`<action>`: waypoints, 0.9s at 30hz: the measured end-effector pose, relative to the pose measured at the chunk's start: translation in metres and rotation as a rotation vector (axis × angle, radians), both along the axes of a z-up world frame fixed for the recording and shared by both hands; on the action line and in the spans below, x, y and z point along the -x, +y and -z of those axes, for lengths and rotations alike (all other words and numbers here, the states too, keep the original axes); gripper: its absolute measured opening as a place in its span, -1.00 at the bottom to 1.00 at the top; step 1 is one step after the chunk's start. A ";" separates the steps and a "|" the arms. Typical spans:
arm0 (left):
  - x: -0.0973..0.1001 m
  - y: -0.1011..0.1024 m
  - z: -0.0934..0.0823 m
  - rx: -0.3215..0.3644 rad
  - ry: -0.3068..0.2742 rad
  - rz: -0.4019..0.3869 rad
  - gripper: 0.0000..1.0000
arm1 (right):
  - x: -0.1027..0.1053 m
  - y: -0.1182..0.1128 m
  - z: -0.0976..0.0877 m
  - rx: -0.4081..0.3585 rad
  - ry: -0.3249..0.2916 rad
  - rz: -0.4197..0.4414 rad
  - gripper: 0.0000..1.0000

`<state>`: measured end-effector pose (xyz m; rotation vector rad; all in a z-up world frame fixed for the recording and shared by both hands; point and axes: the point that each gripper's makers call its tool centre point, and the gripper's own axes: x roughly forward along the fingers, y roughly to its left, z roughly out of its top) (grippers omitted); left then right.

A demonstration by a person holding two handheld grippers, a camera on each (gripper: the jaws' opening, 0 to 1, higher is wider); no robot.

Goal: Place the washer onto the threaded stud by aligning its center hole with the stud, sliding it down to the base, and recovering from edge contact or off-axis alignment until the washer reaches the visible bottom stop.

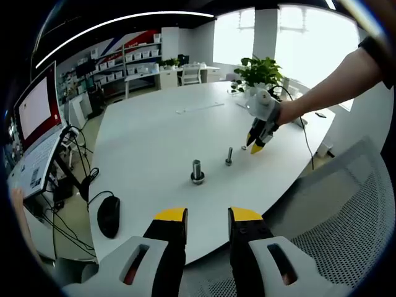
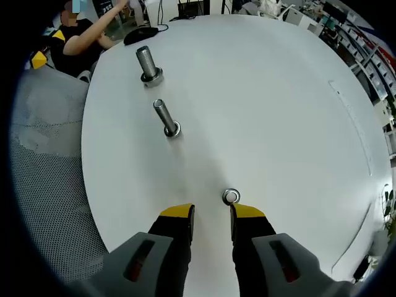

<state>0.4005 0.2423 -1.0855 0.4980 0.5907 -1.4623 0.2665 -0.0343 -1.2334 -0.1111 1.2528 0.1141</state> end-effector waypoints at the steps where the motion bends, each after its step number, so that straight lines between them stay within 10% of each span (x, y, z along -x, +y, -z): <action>1: 0.000 0.000 0.000 0.000 0.003 -0.001 -0.52 | 0.000 0.001 -0.001 -0.003 -0.012 0.020 -0.48; 27: 0.000 0.001 0.003 -0.022 -0.001 -0.007 -0.52 | -0.005 -0.026 0.005 -0.036 -0.080 0.139 -0.46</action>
